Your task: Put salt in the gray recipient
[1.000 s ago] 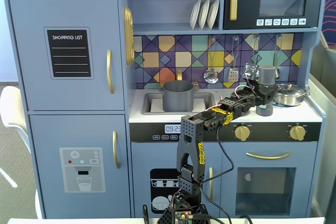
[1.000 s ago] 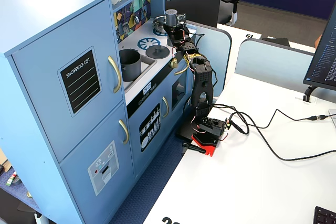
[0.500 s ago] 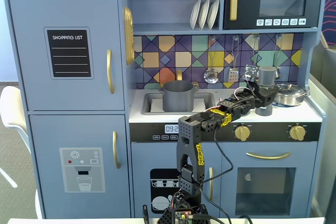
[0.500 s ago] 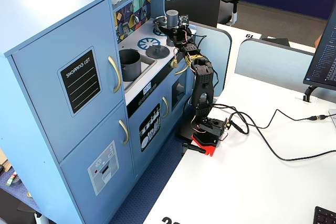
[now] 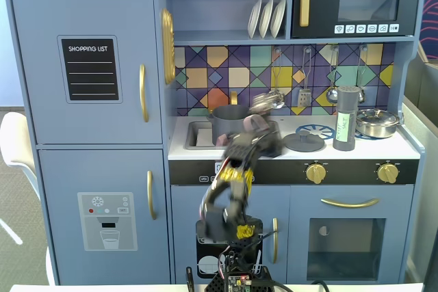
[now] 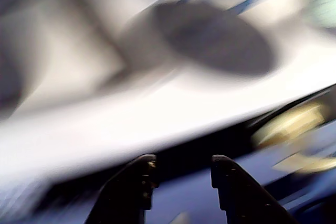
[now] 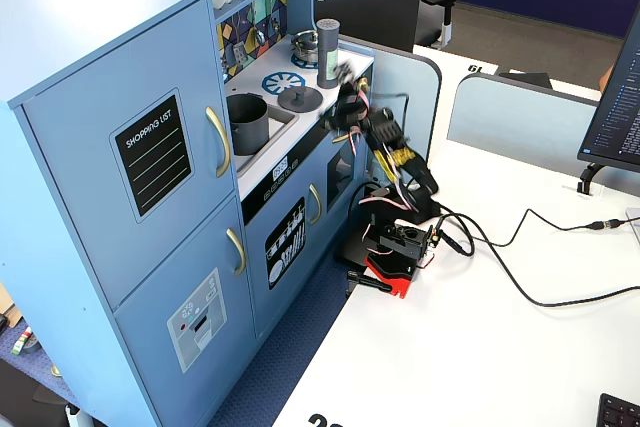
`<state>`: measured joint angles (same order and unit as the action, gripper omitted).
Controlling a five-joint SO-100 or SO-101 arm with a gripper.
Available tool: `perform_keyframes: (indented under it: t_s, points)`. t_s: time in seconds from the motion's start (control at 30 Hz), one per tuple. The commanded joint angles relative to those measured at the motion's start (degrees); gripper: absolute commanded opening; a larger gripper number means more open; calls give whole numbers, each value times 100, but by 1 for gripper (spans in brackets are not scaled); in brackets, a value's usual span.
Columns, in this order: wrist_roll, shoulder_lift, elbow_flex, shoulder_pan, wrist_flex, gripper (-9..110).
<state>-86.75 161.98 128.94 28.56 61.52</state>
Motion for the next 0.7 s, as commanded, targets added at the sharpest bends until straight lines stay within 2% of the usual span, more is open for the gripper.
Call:
perform_keyframes:
  t_s: [0.0,0.27,0.5,0.67]
  points:
    - [-149,1354,1002,-1573,1371,0]
    - [44,2241,3779,-2145,958,0]
    - [431,2241,4755,-2259,694,0]
    - [308,2250,4966,-2250,1222,0]
